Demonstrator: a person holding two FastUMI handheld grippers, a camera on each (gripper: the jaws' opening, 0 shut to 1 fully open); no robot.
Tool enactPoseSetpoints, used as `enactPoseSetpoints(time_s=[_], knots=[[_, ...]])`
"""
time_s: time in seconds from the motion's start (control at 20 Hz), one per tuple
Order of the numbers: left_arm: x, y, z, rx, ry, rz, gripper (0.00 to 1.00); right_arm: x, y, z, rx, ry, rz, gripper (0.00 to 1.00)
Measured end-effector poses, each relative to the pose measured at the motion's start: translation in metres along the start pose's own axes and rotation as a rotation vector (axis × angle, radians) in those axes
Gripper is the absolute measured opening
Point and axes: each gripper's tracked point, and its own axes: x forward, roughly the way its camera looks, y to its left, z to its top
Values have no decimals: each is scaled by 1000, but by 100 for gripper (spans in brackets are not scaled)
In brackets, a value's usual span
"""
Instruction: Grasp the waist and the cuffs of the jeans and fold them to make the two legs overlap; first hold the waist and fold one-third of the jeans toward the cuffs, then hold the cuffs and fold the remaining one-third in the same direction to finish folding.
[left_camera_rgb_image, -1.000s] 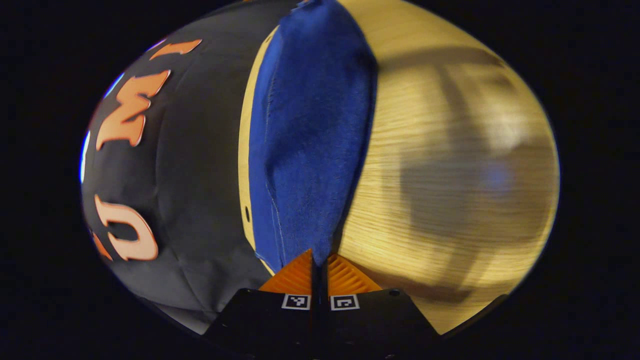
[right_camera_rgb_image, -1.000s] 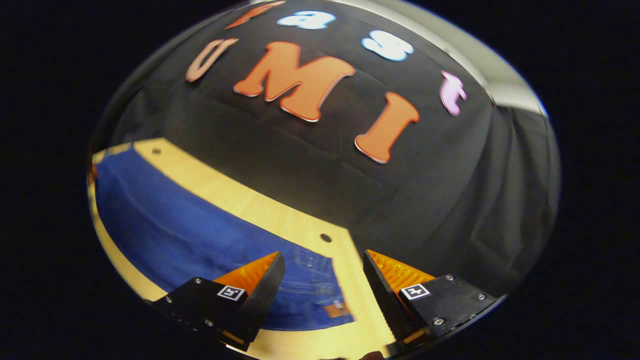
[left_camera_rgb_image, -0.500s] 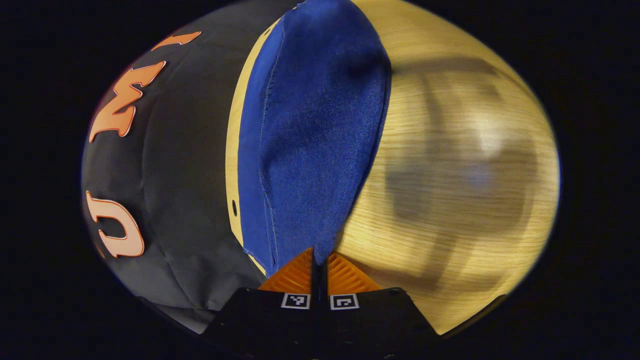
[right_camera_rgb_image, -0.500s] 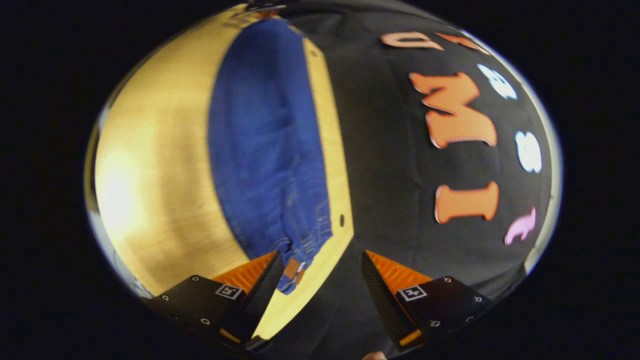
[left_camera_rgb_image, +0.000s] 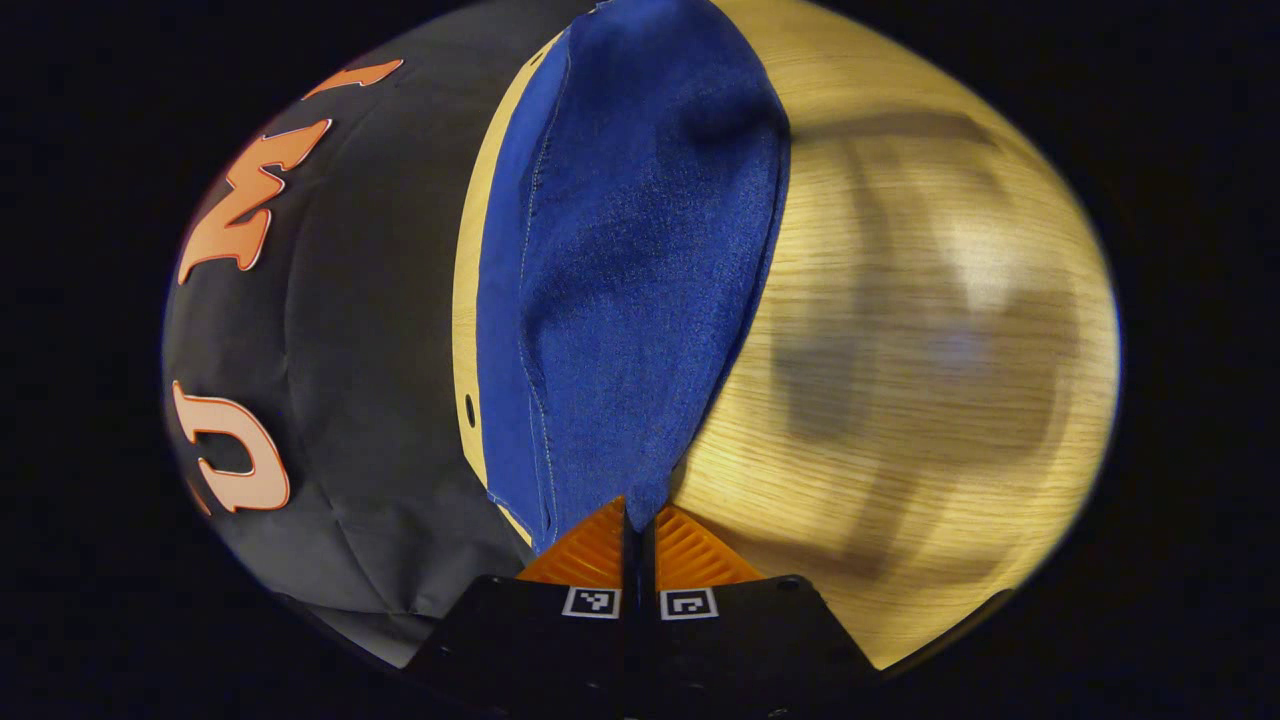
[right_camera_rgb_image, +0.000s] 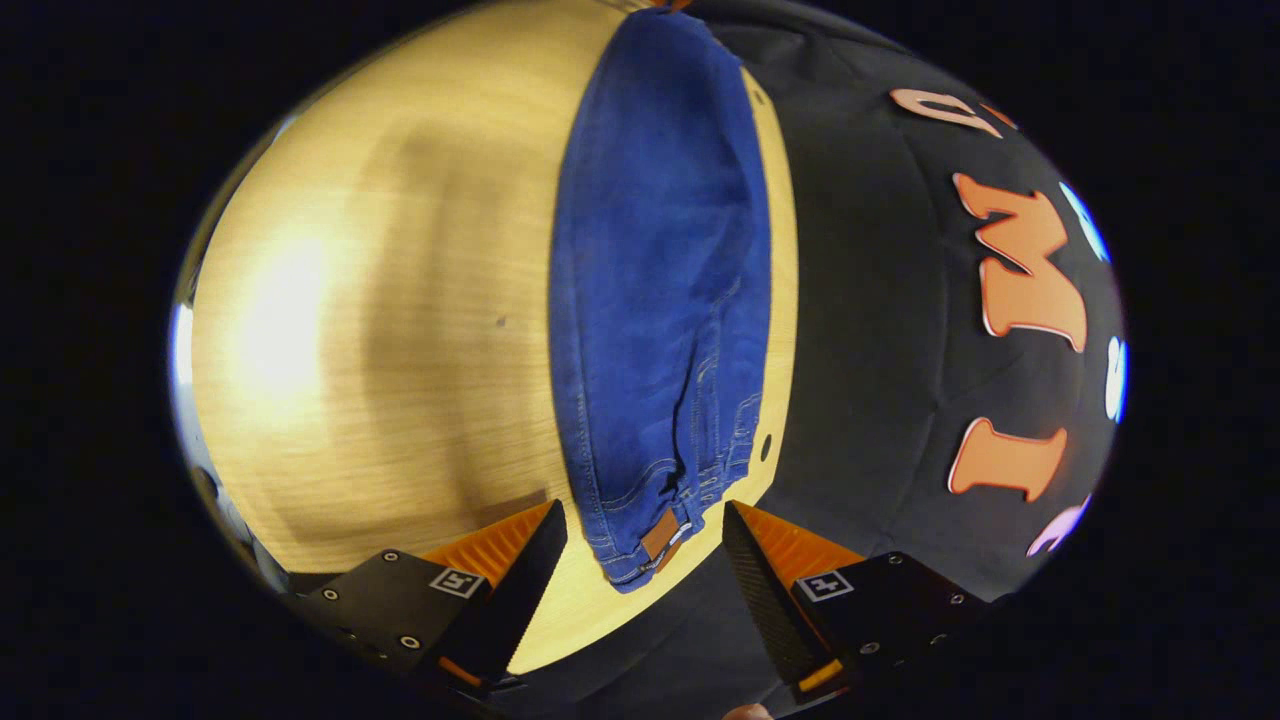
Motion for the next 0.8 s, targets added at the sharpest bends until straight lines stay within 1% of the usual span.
enactPoseSetpoints(time_s=[0.05, 0.35, 0.5, 0.6, 0.65, 0.7, 0.75, 0.8], knots=[[-1, -1, 0, -1, 1, -1, 0, 5, 5, 0, -12, -5, 10, 97], [-1, 1, 1, 1, 11, -12, 0, 25, -12, 14, -15, -51, -38, 95], [-1, 1, 1, -9, 14, -16, 0, 40, -21, 20, -15, -50, -60, 94], [-1, 1, 1, -10, 15, -17, 0, 48, -22, 19, 6, -25, -43, 91], [0, 1, 1, -9, 14, -17, 0, 53, -14, 18, 7, -13, -12, 88], [-1, 1, 2, -10, 12, -14, 0, 56, -4, 19, -6, -4, 29, 68], [0, 2, 3, -7, 13, -12, 0, 59, -1, 19, -32, 1, 38, 49], [1, -1, 3, -5, 12, -13, 0, 53, -4, 20, -58, 2, 13, 29]])
